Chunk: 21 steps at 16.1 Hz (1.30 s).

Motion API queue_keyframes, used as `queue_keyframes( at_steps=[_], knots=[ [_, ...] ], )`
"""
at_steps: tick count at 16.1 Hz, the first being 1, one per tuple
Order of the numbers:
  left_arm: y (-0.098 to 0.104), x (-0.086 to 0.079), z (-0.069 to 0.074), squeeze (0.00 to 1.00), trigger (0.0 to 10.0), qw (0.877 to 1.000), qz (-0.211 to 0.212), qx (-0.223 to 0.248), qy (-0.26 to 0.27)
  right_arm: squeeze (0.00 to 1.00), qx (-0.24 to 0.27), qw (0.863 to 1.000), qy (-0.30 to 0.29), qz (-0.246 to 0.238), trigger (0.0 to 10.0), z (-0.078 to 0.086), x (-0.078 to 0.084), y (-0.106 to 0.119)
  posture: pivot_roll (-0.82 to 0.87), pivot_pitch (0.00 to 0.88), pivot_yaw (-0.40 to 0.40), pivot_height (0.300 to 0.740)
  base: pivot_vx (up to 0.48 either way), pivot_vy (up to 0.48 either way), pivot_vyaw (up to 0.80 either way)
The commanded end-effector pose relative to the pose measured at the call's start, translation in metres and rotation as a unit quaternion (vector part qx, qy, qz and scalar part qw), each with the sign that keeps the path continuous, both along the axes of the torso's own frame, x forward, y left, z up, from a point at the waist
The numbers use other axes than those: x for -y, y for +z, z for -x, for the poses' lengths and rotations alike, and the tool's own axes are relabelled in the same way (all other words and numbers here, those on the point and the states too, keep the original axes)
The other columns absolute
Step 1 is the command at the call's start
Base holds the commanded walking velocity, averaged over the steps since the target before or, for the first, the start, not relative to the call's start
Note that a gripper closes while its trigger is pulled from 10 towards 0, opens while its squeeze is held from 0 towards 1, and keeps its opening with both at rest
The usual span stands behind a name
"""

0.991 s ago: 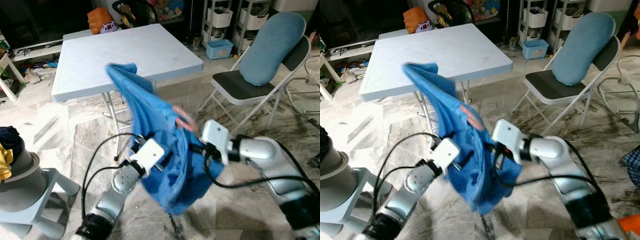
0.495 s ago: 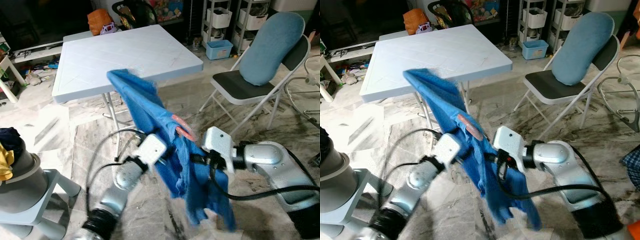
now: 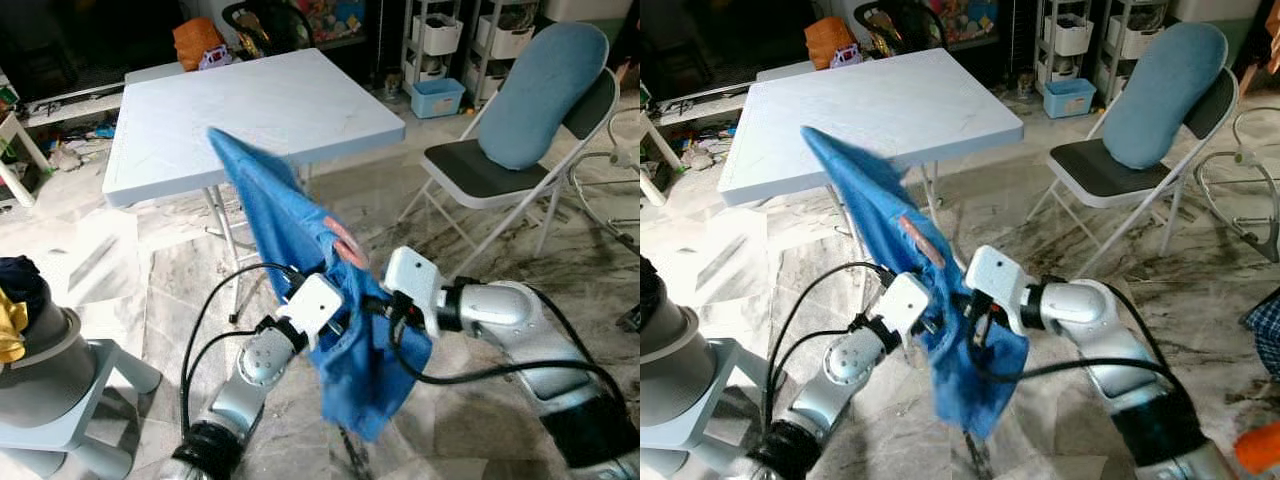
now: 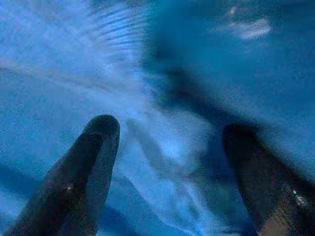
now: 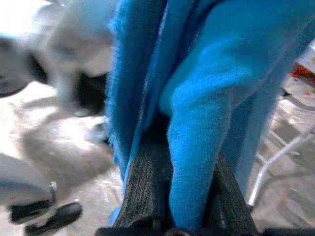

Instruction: Hang hanger

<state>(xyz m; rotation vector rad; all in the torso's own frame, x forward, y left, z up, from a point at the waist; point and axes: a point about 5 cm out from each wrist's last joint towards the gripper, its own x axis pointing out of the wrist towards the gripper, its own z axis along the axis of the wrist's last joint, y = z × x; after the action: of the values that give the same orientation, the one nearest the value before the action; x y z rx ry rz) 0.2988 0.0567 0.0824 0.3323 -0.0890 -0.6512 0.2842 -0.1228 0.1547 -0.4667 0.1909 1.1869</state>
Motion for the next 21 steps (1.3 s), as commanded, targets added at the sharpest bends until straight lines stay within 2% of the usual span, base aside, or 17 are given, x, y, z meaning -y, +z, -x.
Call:
queue_keyframes(
  at_steps=[1, 2, 3, 4, 6, 11, 13, 15, 19, 21],
  knots=[
    [0.004, -0.008, -0.006, 0.00, 9.8, 1.000, 0.000, 0.008, 0.014, 0.00, 0.004, 0.999, 0.035, -0.010, 10.0, 0.007, -0.005, 0.011, -0.14, 0.000, 0.106, 0.740, 0.000, 0.000, 0.00],
    [0.004, -0.009, -0.008, 0.00, 4.9, 1.000, 0.003, 0.009, 0.015, 0.00, -0.005, 0.999, 0.042, -0.011, 10.0, 0.013, -0.001, 0.015, -0.16, 0.000, 0.112, 0.740, 0.000, 0.000, 0.00],
    [0.005, -0.010, -0.009, 0.00, 3.4, 1.000, 0.005, 0.010, 0.015, 0.00, -0.010, 0.999, 0.046, -0.011, 10.0, 0.016, 0.001, 0.018, -0.16, 0.000, 0.114, 0.740, 0.000, 0.000, 0.00],
    [0.006, -0.009, -0.010, 0.00, 0.0, 1.000, 0.010, 0.010, 0.011, 0.00, -0.018, 0.998, 0.050, -0.015, 10.0, 0.020, 0.006, 0.023, -0.17, 0.000, 0.120, 0.740, 0.000, 0.000, 0.00],
    [0.008, -0.005, -0.011, 0.00, 0.0, 1.000, 0.028, 0.011, 0.005, 0.00, -0.025, 0.999, 0.046, -0.013, 10.0, 0.022, 0.012, 0.027, -0.17, 0.000, 0.124, 0.740, 0.000, 0.000, 0.00],
    [0.008, -0.001, -0.010, 0.00, 0.0, 0.999, 0.054, -0.001, 0.003, 0.00, -0.033, 0.998, 0.049, -0.014, 10.0, 0.024, 0.011, 0.030, -0.17, 0.000, 0.123, 0.740, 0.000, 0.000, 0.00],
    [0.004, -0.006, -0.011, 0.00, 0.0, 0.999, 0.043, -0.001, 0.016, 0.00, -0.037, 0.998, 0.052, -0.011, 10.0, 0.024, 0.011, 0.030, -0.17, 0.000, 0.120, 0.740, 0.000, 0.000, 0.00],
    [0.001, -0.020, -0.018, 0.00, 0.0, 0.998, 0.027, -0.003, 0.059, 0.00, -0.048, 0.997, 0.059, -0.005, 10.0, 0.028, 0.013, 0.029, -0.17, 0.000, 0.116, 0.740, 0.000, 0.000, 0.00],
    [0.002, -0.039, -0.029, 0.00, 0.0, 0.991, 0.037, -0.013, 0.128, 0.00, -0.057, 0.996, 0.061, 0.004, 10.0, 0.030, 0.015, 0.026, -0.17, 0.000, 0.115, 0.740, 0.000, 0.000, 0.00],
    [0.002, -0.042, -0.031, 0.00, 0.0, 0.989, 0.044, -0.018, 0.138, 0.00, -0.059, 0.996, 0.062, 0.003, 10.0, 0.031, 0.015, 0.026, -0.17, 0.000, 0.115, 0.740, 0.000, 0.000, 0.00]
  ],
)
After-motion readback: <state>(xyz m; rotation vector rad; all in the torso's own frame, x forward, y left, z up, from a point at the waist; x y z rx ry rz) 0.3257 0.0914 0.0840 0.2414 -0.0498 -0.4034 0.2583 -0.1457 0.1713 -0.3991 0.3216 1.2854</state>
